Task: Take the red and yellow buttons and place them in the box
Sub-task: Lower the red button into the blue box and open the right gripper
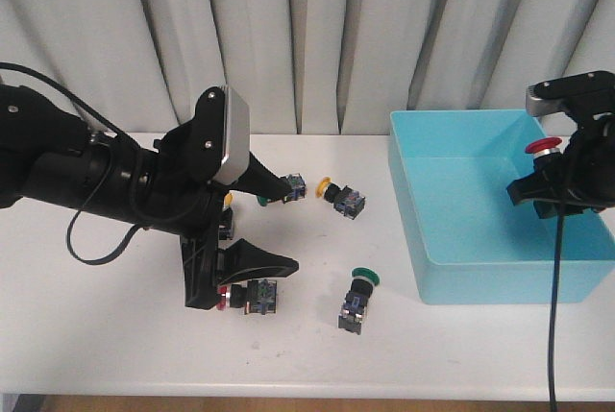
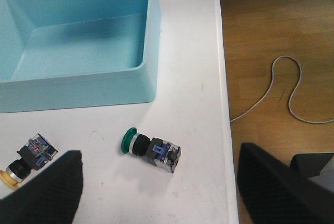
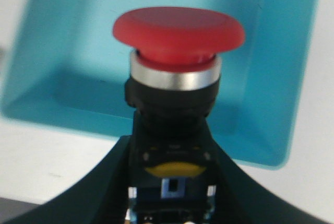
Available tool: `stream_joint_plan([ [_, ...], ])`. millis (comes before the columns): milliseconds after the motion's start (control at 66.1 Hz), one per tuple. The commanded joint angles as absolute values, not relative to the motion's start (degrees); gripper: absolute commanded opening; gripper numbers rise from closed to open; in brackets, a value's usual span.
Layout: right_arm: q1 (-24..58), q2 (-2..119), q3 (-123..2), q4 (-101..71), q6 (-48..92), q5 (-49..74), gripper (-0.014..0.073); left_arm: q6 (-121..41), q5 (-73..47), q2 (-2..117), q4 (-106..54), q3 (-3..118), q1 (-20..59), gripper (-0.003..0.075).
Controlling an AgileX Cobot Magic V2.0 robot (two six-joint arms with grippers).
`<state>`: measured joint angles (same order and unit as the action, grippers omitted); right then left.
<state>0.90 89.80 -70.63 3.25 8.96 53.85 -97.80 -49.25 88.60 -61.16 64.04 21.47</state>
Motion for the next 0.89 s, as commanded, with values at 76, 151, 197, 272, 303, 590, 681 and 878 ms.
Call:
stream_joint_plan([
  [76,0.2,98.9,-81.0,5.5,5.7,59.0,0.0209,-97.5,-49.4,86.6,-64.3,66.0,21.6,0.0578],
  [151,-1.1,103.7,-84.7,2.9,5.7,61.3,0.0209,-97.5,-50.0,86.6,-64.3,66.0,21.6,0.0578],
  [197,-2.0,106.1,-87.1,1.3,5.9,62.2,0.0209,-97.5,-50.5,86.6,-64.3,66.0,21.6,0.0578],
  [272,-2.8,109.8,-90.3,-0.9,6.8,62.9,0.0209,-97.5,-51.3,86.6,-64.3,66.0,21.6,0.0578],
  [303,-2.8,111.2,-91.5,-0.9,7.2,62.9,0.0209,-97.5,-51.5,86.6,-64.3,66.0,21.6,0.0578],
  [590,-2.6,119.2,-94.9,-1.0,7.6,60.5,0.0215,-97.5,-52.5,86.6,-64.3,66.0,21.6,0.0578],
  [681,-2.6,120.7,-94.9,-1.0,7.6,60.5,0.0217,-97.5,-52.5,86.6,-64.3,66.0,21.6,0.0578],
  [878,-2.6,122.0,-94.9,-0.9,7.6,60.5,0.0229,-97.5,-52.5,86.6,-64.3,66.0,21.6,0.0578],
])
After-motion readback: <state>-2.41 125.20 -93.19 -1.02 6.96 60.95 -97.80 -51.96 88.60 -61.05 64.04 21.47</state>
